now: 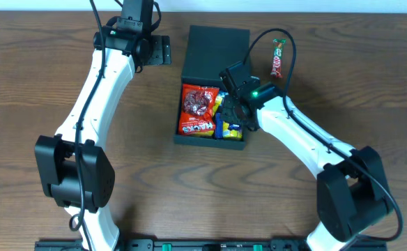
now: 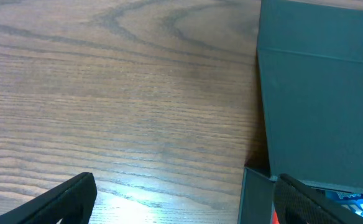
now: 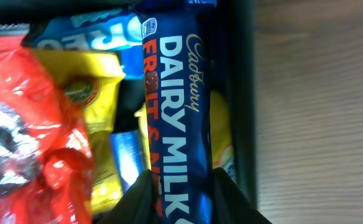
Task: Pack container
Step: 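Carry the Dairy Milk bar into the box and release it upright, then move the right gripper back to the KitKat bar and grasp it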
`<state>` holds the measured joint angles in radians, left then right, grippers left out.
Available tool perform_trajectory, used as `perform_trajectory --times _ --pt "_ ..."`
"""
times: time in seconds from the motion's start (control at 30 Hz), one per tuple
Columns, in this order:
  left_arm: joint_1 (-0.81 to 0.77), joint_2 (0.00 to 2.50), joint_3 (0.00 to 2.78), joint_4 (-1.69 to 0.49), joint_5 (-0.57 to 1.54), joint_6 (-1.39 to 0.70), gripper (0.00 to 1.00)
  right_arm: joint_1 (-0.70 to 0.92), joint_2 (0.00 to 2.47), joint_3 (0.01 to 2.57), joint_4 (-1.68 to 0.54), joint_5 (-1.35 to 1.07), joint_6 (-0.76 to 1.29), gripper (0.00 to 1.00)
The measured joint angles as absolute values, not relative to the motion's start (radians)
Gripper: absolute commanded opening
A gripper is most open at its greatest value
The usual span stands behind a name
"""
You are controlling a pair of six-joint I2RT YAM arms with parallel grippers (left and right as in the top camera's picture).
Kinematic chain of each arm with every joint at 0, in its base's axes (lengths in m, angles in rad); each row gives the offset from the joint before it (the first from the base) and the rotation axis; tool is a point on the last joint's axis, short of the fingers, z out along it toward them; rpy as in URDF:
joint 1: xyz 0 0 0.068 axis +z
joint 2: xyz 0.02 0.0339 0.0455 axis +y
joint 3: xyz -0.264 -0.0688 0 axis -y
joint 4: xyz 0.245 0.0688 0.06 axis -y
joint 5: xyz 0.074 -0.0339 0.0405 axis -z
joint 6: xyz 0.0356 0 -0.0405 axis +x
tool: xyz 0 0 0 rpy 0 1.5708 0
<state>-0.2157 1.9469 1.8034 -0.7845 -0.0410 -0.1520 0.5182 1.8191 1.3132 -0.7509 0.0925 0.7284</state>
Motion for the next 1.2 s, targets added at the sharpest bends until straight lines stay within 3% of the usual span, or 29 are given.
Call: perform_trajectory --times 0.07,0.13,0.27,0.6,0.9,1.2 --pt "-0.216 1.947 1.803 -0.785 -0.041 -0.152 0.92 0.518 1.819 1.313 -0.751 0.108 0.713 0.28" --pt "-0.216 1.947 1.803 -0.785 -0.041 -0.152 0.92 0.518 1.819 1.313 -0.751 0.117 0.688 0.47" --pt "-0.216 1.947 1.803 -0.784 -0.041 -0.152 0.92 0.521 1.819 1.313 -0.744 0.117 0.659 0.66" --pt "-0.216 1.947 1.803 -0.781 -0.041 -0.152 0.92 0.522 1.769 1.325 -0.786 0.121 0.616 0.75" --pt "-0.216 1.947 1.803 -0.781 -0.041 -0.152 0.92 0.515 1.579 1.392 -0.759 0.227 0.594 0.74" --pt "-0.216 1.947 1.803 -0.780 -0.033 -0.152 0.92 0.308 1.793 1.392 -0.484 0.298 0.481 0.85"
